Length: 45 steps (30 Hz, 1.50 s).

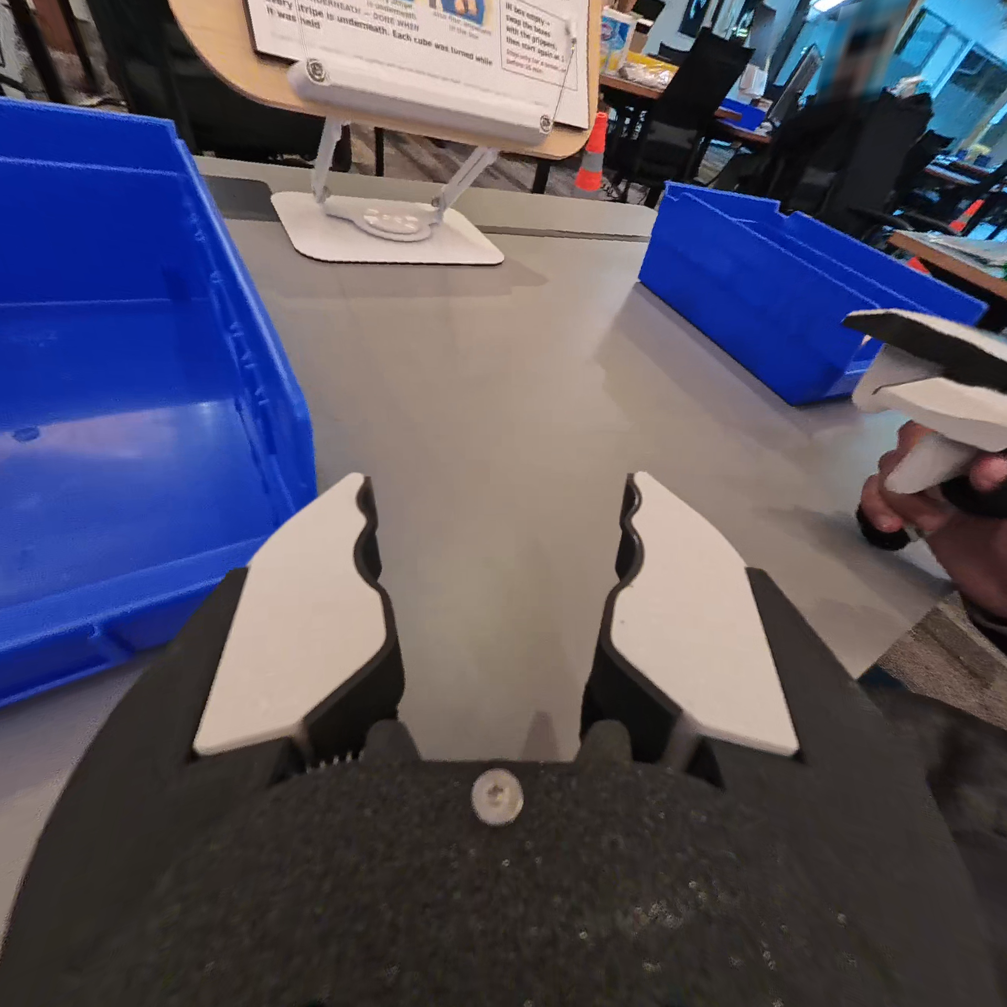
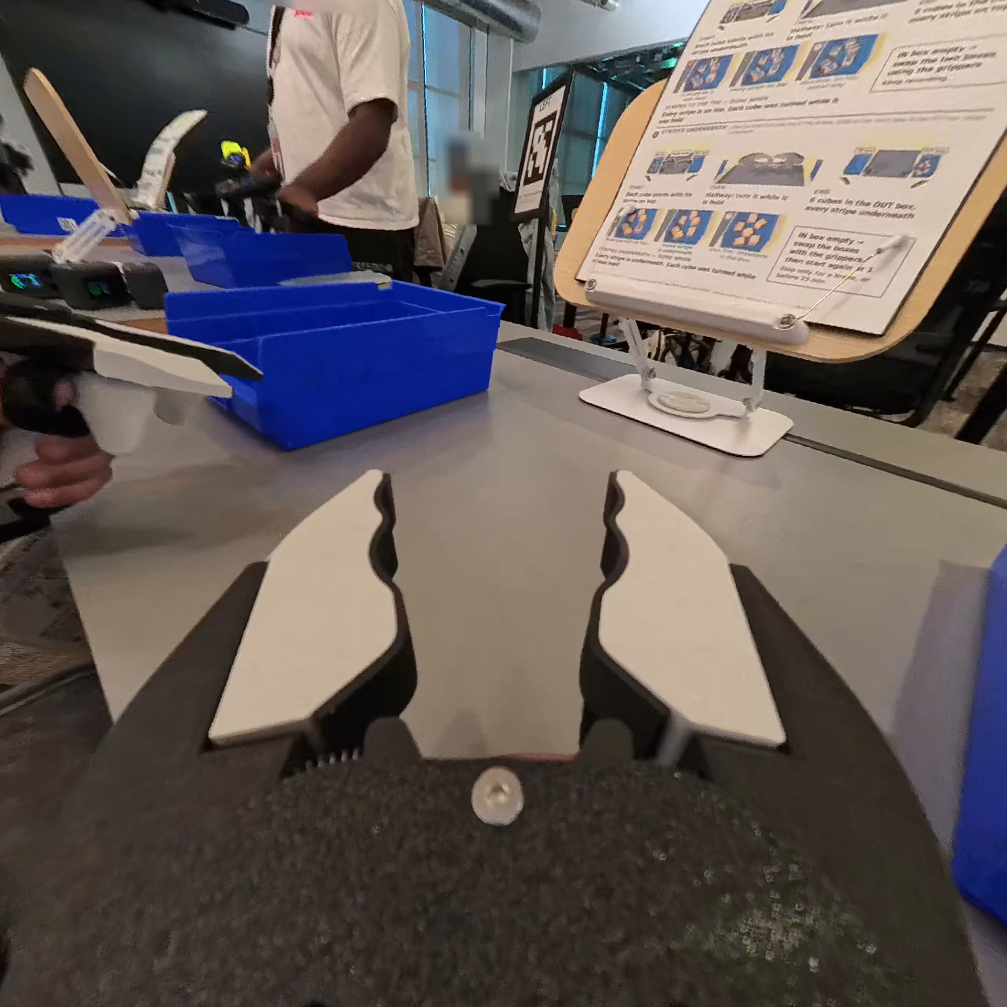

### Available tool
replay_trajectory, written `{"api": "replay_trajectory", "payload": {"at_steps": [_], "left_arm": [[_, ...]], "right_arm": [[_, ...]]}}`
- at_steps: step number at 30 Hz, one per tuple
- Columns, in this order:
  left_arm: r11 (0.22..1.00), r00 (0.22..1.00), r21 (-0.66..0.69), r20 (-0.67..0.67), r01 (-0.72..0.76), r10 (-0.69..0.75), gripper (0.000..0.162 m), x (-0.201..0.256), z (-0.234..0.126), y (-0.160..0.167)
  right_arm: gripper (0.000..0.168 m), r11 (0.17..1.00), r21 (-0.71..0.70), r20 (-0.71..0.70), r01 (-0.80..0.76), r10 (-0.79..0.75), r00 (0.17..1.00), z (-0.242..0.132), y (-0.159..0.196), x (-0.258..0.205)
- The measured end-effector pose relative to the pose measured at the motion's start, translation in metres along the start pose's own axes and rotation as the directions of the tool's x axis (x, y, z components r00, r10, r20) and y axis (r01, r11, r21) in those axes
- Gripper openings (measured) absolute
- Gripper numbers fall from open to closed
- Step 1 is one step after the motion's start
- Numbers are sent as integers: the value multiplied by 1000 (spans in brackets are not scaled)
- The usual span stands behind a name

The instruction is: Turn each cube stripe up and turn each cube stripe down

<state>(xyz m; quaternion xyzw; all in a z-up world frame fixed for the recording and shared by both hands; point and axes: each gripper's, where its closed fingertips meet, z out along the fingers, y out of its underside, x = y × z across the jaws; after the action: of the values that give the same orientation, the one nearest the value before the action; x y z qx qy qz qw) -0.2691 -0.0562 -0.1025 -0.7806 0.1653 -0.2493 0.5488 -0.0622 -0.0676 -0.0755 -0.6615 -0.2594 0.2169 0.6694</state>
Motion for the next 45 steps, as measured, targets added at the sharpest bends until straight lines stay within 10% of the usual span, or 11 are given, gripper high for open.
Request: {"api": "replay_trajectory", "payload": {"at_steps": [8, 14, 25, 32, 45], "left_arm": [[987, 910, 153, -402, -43, 102, 86, 151, 43, -20], [990, 927, 16, -351, -139, 136, 83, 253, 175, 0], [979, 991, -183, -112, -86, 67, 66, 287, 304, 8], [962, 999, -275, 47, 2, 11, 11, 255, 290, 6], [982, 955, -139, 246, -131, 163, 7, 131, 127, -26]], "right_arm": [[64, 954, 285, -487, 97, 56, 872, -112, -71, 142], [69, 997, -74, -810, -16, -51, 584, -228, 0, 264], [43, 936, -152, -754, -319, 98, 649, -202, 60, 292], [11, 904, -79, -697, -420, 251, 672, -181, 69, 293], [3, 918, -103, -617, -382, 242, 749, -81, 25, 140]]}}
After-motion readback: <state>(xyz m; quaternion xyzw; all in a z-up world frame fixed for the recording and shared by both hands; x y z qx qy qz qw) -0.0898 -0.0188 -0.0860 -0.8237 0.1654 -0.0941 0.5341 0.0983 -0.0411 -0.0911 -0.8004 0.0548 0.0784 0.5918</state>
